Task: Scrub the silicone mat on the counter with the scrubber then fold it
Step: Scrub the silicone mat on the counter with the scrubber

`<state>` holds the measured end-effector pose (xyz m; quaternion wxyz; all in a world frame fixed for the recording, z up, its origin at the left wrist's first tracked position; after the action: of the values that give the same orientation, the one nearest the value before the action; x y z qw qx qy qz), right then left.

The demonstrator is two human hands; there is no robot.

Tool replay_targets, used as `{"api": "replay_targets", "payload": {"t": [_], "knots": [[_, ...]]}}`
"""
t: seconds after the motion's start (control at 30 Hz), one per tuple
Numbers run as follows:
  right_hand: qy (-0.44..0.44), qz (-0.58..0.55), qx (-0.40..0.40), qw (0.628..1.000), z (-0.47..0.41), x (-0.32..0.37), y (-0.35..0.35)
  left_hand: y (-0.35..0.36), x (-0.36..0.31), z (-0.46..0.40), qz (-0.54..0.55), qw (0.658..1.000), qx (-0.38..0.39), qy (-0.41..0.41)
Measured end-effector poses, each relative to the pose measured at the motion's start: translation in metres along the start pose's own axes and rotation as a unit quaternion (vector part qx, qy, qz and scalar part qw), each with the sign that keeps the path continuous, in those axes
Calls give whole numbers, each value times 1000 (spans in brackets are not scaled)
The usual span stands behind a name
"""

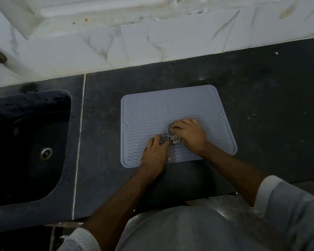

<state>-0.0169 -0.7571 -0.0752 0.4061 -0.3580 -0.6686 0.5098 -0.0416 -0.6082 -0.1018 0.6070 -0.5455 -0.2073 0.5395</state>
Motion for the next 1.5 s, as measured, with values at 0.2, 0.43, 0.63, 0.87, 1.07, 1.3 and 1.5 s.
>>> {"api": "replay_targets", "payload": {"t": [0.2,0.43,0.63,0.87,1.07,1.3,1.5], "knots": [[30,35,43,998,30,-44,-12,-1,1,1,7,1000,10,2],[49,8,-9,999,12,-33,-17,1,3,0,-2,1000,17,1],[-5,-3,26,1000,6,-8,5,5,6,-3,-13,1000,9,7],[77,-4,19,997,41,-60,-13,3,8,-3,-12,999,35,18],[122,-29,14,992,36,-54,-14,-23,25,11,159,985,21,57],[62,-49,-32,996,7,-10,-11,-58,105,12,141,990,-1,-21],[-49,-7,31,998,-11,34,10,-54,136,15,74,995,59,-13]]}}
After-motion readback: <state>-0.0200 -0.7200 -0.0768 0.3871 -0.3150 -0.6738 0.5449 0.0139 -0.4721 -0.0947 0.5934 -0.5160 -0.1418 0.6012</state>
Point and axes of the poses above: each hand's wrist, its own z-axis away from the middle knuckle, its own y-axis out of the palm, x = y × z, the point moved 4 cm from there along -z, towards the middle knuckle, and after that the axes turned 2 degrees about z, right-handed, at the moved point
